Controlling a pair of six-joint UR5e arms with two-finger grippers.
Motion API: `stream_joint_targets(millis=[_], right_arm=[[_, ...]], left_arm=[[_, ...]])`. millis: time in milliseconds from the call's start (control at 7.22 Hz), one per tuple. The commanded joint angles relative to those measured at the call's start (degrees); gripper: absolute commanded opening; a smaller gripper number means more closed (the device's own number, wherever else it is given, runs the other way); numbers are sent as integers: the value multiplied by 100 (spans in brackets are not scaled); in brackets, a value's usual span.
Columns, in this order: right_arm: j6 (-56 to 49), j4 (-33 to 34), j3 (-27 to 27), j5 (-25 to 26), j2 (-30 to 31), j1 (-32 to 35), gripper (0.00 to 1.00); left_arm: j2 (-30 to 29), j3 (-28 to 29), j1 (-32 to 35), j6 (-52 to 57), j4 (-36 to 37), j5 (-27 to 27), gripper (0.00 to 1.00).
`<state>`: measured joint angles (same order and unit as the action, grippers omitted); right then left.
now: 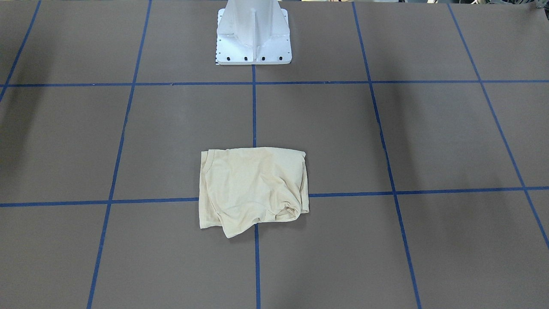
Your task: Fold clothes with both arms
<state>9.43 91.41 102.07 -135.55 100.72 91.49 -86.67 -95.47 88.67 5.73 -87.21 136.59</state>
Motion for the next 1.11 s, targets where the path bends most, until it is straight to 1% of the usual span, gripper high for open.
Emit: stream_joint_targets(millis=[0, 138, 692, 831, 969], right_arm=[[7, 0, 15, -7, 0, 0, 100], [7, 0, 15, -7, 0, 0, 100], [67, 26, -38, -24, 9, 0, 100], [581, 0, -38, -50, -9, -9, 100], [735, -35, -12, -68, -9, -9, 100]], left_arm=[[-16, 37, -7, -19, 37, 113, 99], [-86, 46, -7, -254, 107, 105, 100], [-95, 37, -7, -309, 107, 61, 100], [-87, 37, -7, -309, 107, 52, 100], [-86, 37, -7, -309, 107, 52, 100]])
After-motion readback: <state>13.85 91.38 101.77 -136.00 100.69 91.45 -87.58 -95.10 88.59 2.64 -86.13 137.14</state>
